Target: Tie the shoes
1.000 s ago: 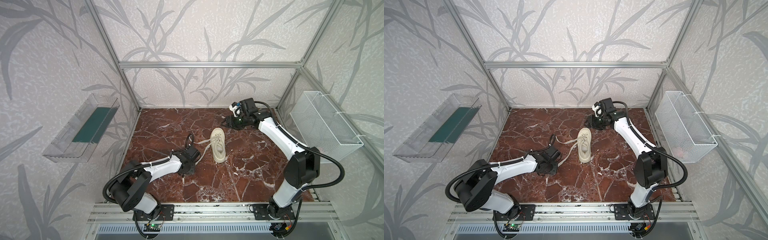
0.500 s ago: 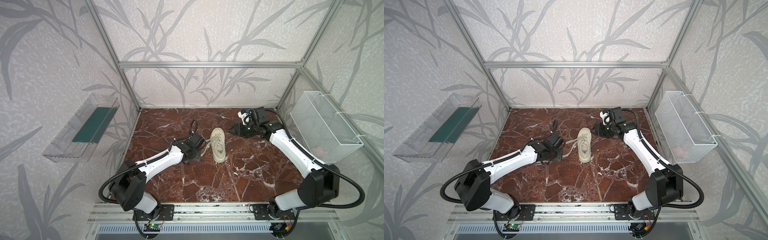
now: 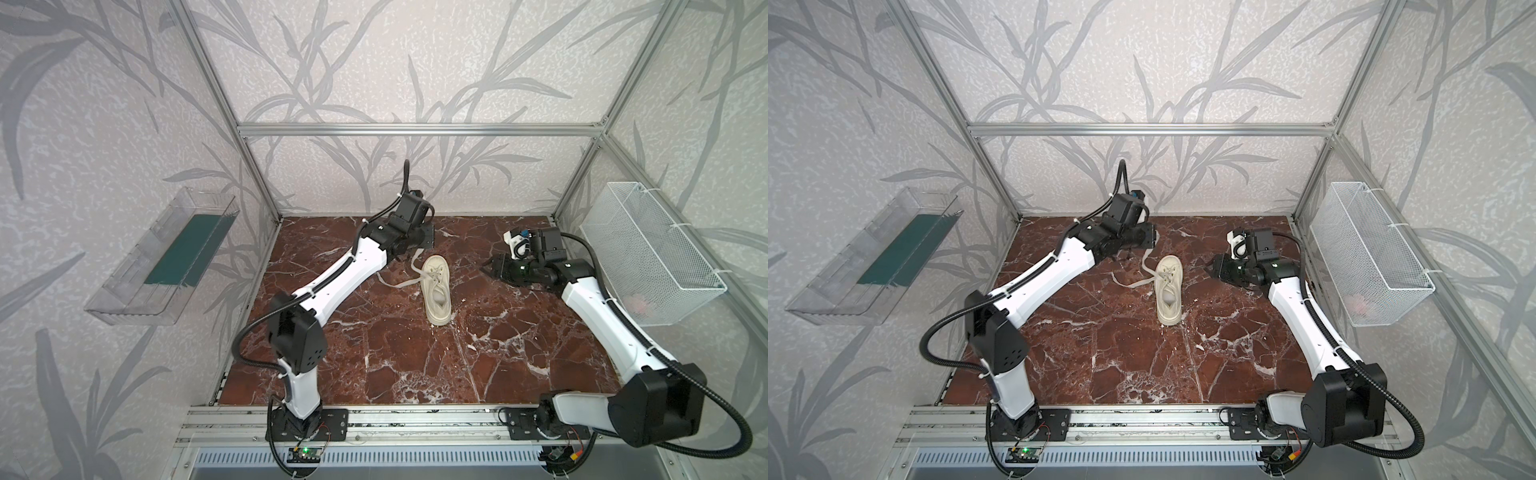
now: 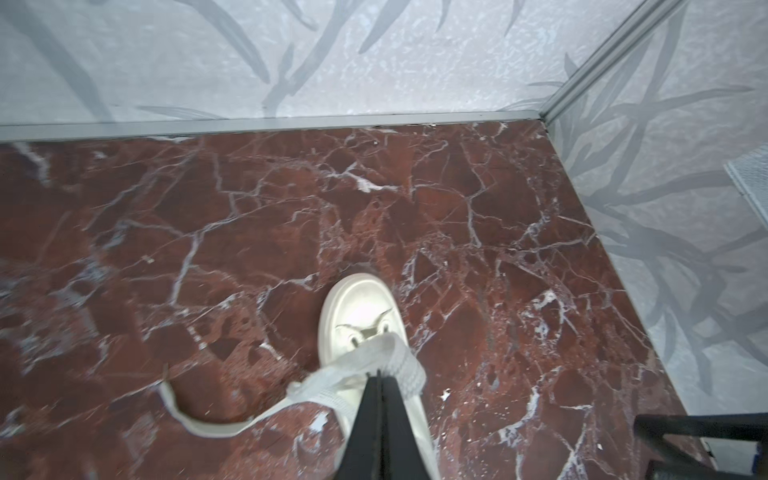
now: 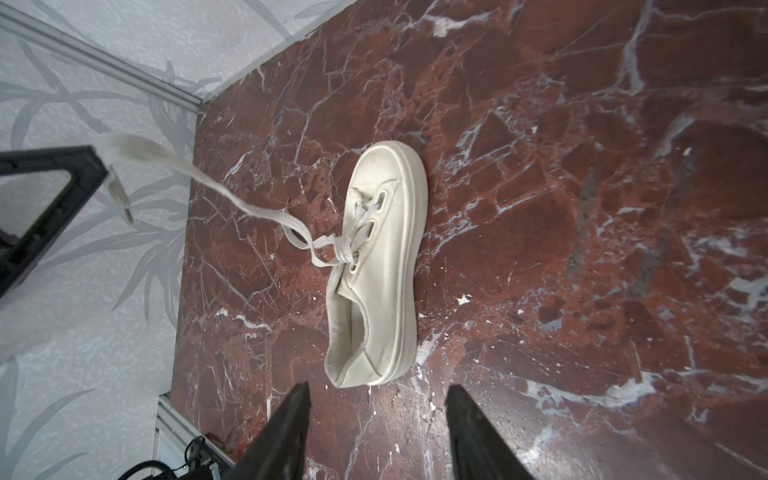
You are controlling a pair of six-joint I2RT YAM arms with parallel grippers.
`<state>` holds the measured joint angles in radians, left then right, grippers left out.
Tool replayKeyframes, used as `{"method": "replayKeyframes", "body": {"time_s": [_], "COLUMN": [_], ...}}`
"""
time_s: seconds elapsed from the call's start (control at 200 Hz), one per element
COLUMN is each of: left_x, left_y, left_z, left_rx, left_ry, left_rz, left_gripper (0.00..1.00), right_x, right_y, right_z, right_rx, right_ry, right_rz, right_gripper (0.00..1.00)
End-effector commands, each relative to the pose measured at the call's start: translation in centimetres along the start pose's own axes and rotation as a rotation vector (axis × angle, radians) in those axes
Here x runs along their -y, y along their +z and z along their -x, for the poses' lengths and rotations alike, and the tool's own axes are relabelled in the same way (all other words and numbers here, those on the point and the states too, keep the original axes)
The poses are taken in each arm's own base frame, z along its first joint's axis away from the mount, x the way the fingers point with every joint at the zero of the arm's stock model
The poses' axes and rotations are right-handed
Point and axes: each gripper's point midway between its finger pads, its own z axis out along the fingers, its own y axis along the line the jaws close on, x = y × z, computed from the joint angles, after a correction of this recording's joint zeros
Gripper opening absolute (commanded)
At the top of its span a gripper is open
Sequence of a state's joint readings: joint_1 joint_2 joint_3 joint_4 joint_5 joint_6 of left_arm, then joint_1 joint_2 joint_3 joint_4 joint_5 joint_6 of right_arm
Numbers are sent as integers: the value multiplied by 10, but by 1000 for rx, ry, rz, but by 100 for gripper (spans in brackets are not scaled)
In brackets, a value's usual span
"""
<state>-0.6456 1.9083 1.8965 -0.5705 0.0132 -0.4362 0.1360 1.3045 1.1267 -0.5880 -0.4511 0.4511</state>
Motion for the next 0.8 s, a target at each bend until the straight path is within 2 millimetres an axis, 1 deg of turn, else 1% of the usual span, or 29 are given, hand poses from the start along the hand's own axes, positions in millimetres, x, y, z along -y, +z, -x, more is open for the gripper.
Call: {"method": "replayKeyframes", "body": {"time_s": [0.0,0.07,0.125,0.17,0.235,0.3,0.47,0.6,0.65,0.7,0.74,0.765,0.795], "left_x": [32,50,64,76,91,103,132,142,145,147,149,149,150], "left_y": [20,33,42,48,57,65,81,100,105,108,109,109,109], "left_z": [5,9,8,5,-5,-17,-63,-103,-115,-123,-125,-124,-123], "left_rx": [-37,-39,-47,-56,-78,-103,-193,-274,-301,-324,-331,-328,-325], "left_ry": [6,-13,-17,-14,-7,3,39,63,64,54,49,48,45], "left_rz": [-137,-190,-221,-247,-267,-285,-313,-310,-315,-321,-327,-326,-325], "left_gripper": [0,0,0,0,0,0,0,0,0,11,22,33,40], "right_x": [8,18,27,33,40,46,57,65,68,71,73,75,76], "right_y": [-14,-20,-25,-29,-33,-37,-43,-45,-46,-47,-48,-49,-49], "right_z": [-1,-1,2,4,7,9,12,9,8,6,5,4,4], "right_rx": [26,36,51,64,79,84,102,101,105,107,109,108,111], "right_ry": [3,19,41,58,76,88,111,130,135,141,145,147,150], "right_rz": [-4,-23,-31,-32,-36,-42,-56,-76,-87,-96,-99,-103,-105], "right_gripper": [53,54,54,53,54,53,53,53,53,54,53,54,53]}}
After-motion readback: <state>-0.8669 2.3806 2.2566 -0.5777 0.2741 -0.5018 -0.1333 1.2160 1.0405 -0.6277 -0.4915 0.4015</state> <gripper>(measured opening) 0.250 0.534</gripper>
